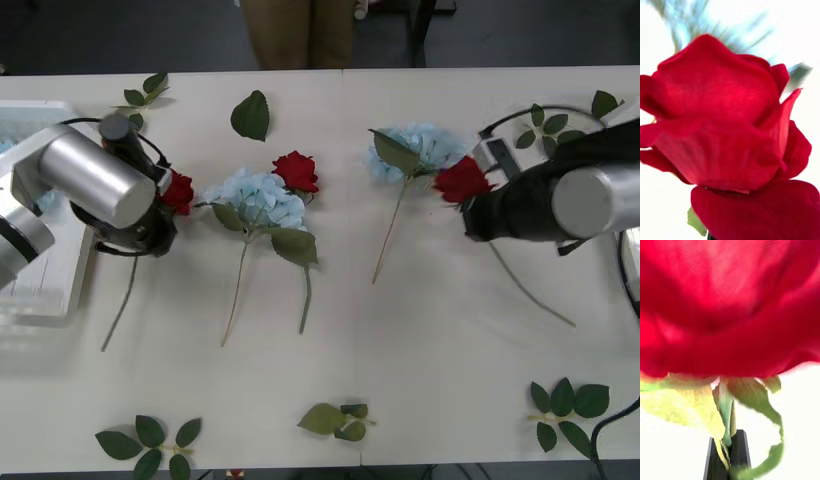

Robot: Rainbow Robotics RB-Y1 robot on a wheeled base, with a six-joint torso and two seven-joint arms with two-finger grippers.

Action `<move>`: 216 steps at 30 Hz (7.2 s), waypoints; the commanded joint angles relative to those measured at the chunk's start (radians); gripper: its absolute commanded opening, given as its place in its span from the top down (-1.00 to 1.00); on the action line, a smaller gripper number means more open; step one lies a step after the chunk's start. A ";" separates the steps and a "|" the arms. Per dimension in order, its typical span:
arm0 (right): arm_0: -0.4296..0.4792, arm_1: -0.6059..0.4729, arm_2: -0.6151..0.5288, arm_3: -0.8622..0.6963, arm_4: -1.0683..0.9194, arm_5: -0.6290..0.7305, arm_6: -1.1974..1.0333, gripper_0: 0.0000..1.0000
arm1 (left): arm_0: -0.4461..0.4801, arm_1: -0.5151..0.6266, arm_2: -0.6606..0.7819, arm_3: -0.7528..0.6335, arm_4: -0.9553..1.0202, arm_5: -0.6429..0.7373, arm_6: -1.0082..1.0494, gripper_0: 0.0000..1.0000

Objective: Place the red flowers into the right box and the blue flowers into the left box. If a person shows an open palm, hand one flower to the person first, then continue sorting.

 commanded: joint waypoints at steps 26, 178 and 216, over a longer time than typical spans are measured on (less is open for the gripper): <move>-0.221 -0.400 0.013 0.738 0.330 -0.596 0.079 1.00 | -0.027 0.075 0.449 -0.195 0.603 -0.012 -0.686 1.00; -0.226 0.139 0.378 -0.278 0.793 -0.612 -0.800 1.00 | 0.000 0.033 0.449 -0.184 0.721 -0.076 -0.843 1.00; 0.187 -0.237 0.249 -0.482 0.428 -0.852 -0.783 -0.64 | 0.000 0.035 0.449 -0.183 0.720 -0.075 -0.850 1.00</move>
